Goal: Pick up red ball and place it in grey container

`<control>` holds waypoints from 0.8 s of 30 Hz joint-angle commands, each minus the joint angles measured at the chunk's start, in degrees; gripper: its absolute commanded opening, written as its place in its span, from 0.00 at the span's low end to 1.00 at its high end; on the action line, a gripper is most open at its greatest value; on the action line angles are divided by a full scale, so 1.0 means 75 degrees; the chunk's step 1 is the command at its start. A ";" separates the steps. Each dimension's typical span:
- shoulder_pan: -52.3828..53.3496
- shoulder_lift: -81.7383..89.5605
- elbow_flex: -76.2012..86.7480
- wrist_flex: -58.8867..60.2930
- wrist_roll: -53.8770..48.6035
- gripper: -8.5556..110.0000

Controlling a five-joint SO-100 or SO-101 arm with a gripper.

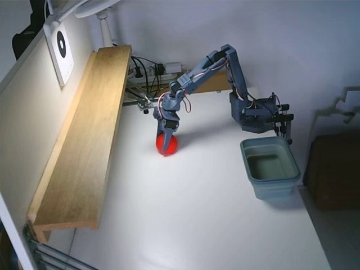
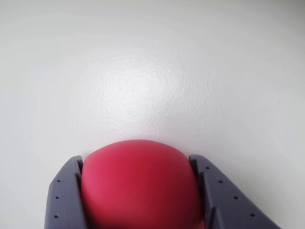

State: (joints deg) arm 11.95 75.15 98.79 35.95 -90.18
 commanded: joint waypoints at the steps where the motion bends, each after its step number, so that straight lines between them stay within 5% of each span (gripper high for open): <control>1: 0.0158 0.0065 0.0096 0.0024 0.0023 0.27; 24: 0.0158 0.0214 -0.0139 0.0408 0.0023 0.27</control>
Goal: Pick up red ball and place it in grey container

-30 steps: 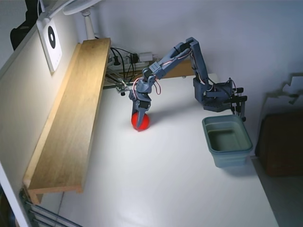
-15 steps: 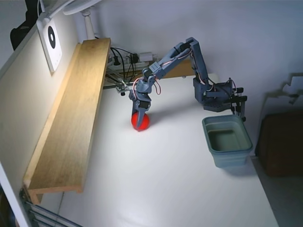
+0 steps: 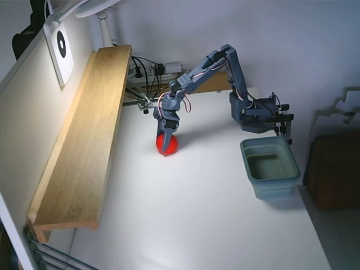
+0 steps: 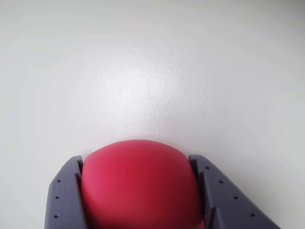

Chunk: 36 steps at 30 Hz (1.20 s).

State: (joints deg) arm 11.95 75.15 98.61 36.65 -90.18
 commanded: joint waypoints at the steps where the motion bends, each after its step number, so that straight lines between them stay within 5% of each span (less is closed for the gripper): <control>1: 0.0158 0.0255 -0.0190 0.0429 0.0023 0.27; 19: 0.0158 0.0720 -0.2638 0.3343 0.0023 0.27; 36: 0.0158 -0.0213 -0.7156 0.6927 0.0023 0.27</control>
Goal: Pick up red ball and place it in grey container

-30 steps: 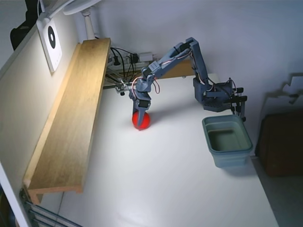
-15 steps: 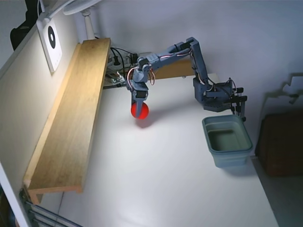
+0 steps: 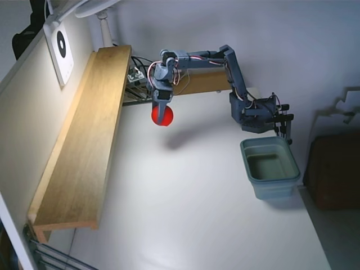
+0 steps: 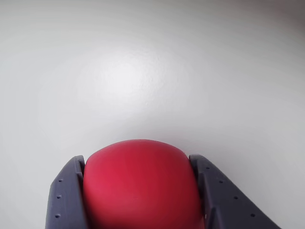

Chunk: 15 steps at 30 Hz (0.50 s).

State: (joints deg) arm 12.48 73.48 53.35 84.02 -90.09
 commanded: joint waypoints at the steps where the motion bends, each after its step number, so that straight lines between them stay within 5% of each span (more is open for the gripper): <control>1: 0.0087 -0.0138 -0.1560 0.0902 0.0012 0.27; 6: 0.0087 -0.0892 -0.3620 0.2209 0.0012 0.27; 15: 0.0087 -0.0807 -0.3353 0.2026 0.0012 0.27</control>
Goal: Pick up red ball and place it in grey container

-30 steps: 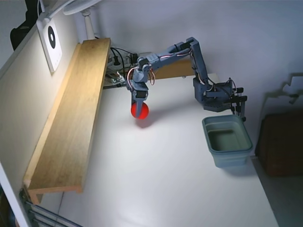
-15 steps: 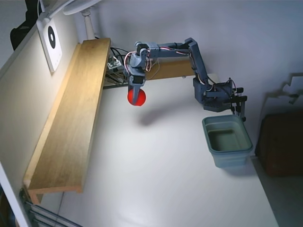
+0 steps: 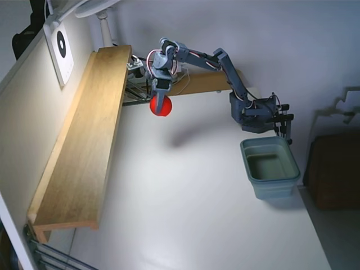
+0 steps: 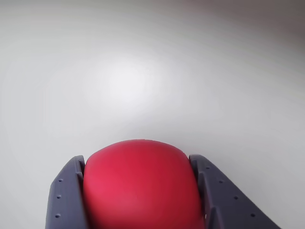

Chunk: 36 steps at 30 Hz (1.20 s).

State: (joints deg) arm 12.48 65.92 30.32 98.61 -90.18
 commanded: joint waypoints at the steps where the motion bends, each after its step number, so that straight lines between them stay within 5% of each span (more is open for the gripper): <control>1: 0.0085 0.0197 -0.0285 0.0079 0.0023 0.27; 36: -0.7217 0.0197 -0.0285 0.0079 0.0023 0.27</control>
State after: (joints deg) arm -37.18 65.92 30.32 98.61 -90.18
